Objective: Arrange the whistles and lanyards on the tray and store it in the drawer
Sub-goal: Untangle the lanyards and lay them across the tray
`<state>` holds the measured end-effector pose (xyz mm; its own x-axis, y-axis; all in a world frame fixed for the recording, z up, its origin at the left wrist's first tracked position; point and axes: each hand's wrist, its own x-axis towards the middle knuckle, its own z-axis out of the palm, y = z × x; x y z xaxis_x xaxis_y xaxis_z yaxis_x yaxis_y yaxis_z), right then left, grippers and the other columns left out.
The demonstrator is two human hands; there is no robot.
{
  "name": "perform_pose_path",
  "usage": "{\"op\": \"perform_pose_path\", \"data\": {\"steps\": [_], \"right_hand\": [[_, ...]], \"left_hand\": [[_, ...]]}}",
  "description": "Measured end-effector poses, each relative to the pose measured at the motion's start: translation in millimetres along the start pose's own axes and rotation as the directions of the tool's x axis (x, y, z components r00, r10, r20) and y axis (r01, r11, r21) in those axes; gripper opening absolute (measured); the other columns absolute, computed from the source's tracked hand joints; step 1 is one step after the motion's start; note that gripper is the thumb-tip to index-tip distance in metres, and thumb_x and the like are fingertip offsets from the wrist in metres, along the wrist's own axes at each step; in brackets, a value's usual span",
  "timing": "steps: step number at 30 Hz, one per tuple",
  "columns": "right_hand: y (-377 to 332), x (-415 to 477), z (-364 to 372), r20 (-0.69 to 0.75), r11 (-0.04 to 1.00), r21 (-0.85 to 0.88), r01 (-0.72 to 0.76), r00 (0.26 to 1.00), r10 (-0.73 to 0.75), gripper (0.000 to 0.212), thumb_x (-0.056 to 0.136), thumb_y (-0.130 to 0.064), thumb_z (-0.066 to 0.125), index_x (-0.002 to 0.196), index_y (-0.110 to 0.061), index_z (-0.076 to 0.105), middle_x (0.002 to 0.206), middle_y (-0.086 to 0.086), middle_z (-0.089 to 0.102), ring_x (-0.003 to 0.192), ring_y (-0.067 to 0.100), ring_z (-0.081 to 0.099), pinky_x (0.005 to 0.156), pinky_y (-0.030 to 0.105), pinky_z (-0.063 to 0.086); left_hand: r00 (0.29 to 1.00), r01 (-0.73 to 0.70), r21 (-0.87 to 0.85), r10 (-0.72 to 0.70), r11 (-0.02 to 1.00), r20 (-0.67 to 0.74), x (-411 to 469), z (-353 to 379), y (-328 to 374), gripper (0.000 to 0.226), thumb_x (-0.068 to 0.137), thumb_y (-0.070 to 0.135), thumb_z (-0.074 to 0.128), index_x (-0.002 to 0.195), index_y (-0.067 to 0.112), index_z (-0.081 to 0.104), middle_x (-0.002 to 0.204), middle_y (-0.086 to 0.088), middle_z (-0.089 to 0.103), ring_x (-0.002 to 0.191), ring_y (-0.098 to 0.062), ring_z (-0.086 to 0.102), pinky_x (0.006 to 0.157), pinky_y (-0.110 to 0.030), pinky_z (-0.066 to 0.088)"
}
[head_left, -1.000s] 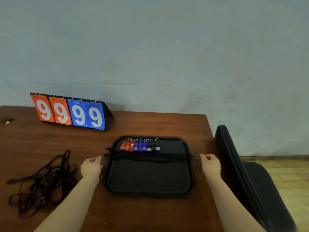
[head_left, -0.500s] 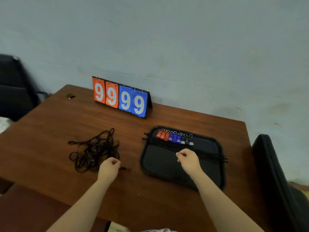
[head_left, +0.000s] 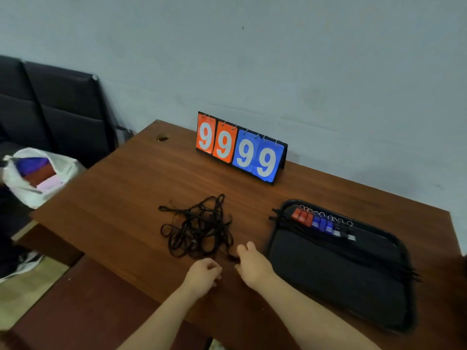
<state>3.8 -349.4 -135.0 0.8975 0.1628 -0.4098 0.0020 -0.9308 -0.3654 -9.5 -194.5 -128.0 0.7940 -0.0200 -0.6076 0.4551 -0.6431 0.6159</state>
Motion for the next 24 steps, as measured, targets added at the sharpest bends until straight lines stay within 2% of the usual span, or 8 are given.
{"op": "perform_pose_path", "data": {"steps": [3,5,7,9,12,14,17,24], "right_hand": [[-7.2,7.0,3.0,0.003,0.997,-0.058,-0.046,0.999,0.047,0.018,0.096,-0.001,0.04,0.108,-0.012,0.047,0.119,0.011,0.046,0.078,0.024,0.044,0.067,0.036,0.039],[-6.3,6.5,3.0,0.001,0.999,-0.046,-0.011,1.0,0.011,0.01,0.097,-0.008,0.041,0.104,-0.014,0.046,0.11,0.008,0.045,0.09,0.026,0.047,0.067,0.032,0.035],[-4.3,2.5,1.2,0.002,0.995,0.047,0.086,0.996,-0.086,0.006,0.098,-0.018,0.043,0.094,-0.018,0.038,0.098,0.001,0.039,0.085,0.022,0.045,0.057,0.026,0.029],[-3.0,-4.9,-3.9,0.023,0.966,0.211,0.147,0.988,-0.155,0.013,0.098,-0.021,0.043,0.087,-0.023,0.037,0.086,-0.005,0.04,0.07,0.011,0.04,0.054,0.023,0.029],[-5.6,-24.3,-22.2,0.025,0.872,0.473,0.125,0.988,-0.154,0.016,0.094,-0.021,0.047,0.082,-0.031,0.044,0.078,-0.003,0.054,0.062,0.01,0.048,0.058,0.023,0.038],[-2.4,-38.6,-38.8,0.002,0.836,0.544,0.074,0.996,-0.089,0.014,0.094,-0.018,0.049,0.084,-0.028,0.05,0.078,-0.002,0.059,0.065,0.009,0.055,0.06,0.021,0.044],[19.5,-55.6,-61.5,-0.073,0.793,0.609,-0.002,0.996,0.059,0.016,0.096,-0.011,0.046,0.084,-0.019,0.052,0.07,-0.003,0.058,0.063,0.007,0.055,0.061,0.018,0.044],[98.6,-93.1,-103.0,-0.327,0.55,0.834,0.046,0.843,0.427,0.027,0.1,-0.006,0.041,0.075,-0.009,0.051,0.058,0.002,0.051,0.06,0.023,0.051,0.065,0.036,0.043]], "left_hand": [[0.994,0.003,0.001,-0.003,1.0,0.112,0.5,3.5,4.6,0.018,0.098,0.03,0.048,0.101,0.019,0.061,0.096,0.002,0.067,0.076,-0.011,0.063,0.061,-0.024,0.049],[0.99,0.015,-0.017,-0.013,1.0,0.137,2.3,6.5,9.1,0.024,0.098,0.036,0.047,0.109,0.017,0.059,0.101,0.001,0.065,0.084,-0.013,0.063,0.067,-0.026,0.052],[0.983,0.109,-0.195,-0.076,0.975,0.169,5.9,8.6,14.9,0.036,0.098,0.043,0.045,0.118,0.015,0.055,0.107,0.0,0.061,0.094,-0.017,0.061,0.074,-0.03,0.052],[0.962,0.232,-0.497,-0.12,0.836,0.247,10.2,6.9,20.9,0.04,0.097,0.045,0.049,0.122,0.015,0.056,0.112,-0.003,0.062,0.101,-0.022,0.061,0.078,-0.034,0.052],[0.962,0.247,-0.787,-0.046,0.565,0.269,19.8,-2.8,32.5,0.042,0.096,0.029,0.056,0.131,0.007,0.05,0.115,-0.012,0.065,0.105,-0.028,0.063,0.078,-0.041,0.053],[0.974,0.207,-0.867,-0.008,0.454,0.228,22.3,-13.7,48.2,0.042,0.098,0.02,0.053,0.136,0.006,0.042,0.106,-0.012,0.069,0.098,-0.028,0.065,0.075,-0.042,0.053],[0.989,0.137,-0.912,-0.006,0.388,0.146,22.0,-34.2,77.1,0.03,0.101,0.019,0.047,0.128,0.005,0.048,0.092,-0.008,0.067,0.088,-0.024,0.066,0.074,-0.039,0.051],[0.998,0.034,-0.921,-0.064,0.389,0.01,26.4,-77.7,111.4,0.016,0.102,0.018,0.042,0.097,0.01,0.056,0.096,-0.008,0.068,0.085,-0.021,0.064,0.072,-0.034,0.049]]}}
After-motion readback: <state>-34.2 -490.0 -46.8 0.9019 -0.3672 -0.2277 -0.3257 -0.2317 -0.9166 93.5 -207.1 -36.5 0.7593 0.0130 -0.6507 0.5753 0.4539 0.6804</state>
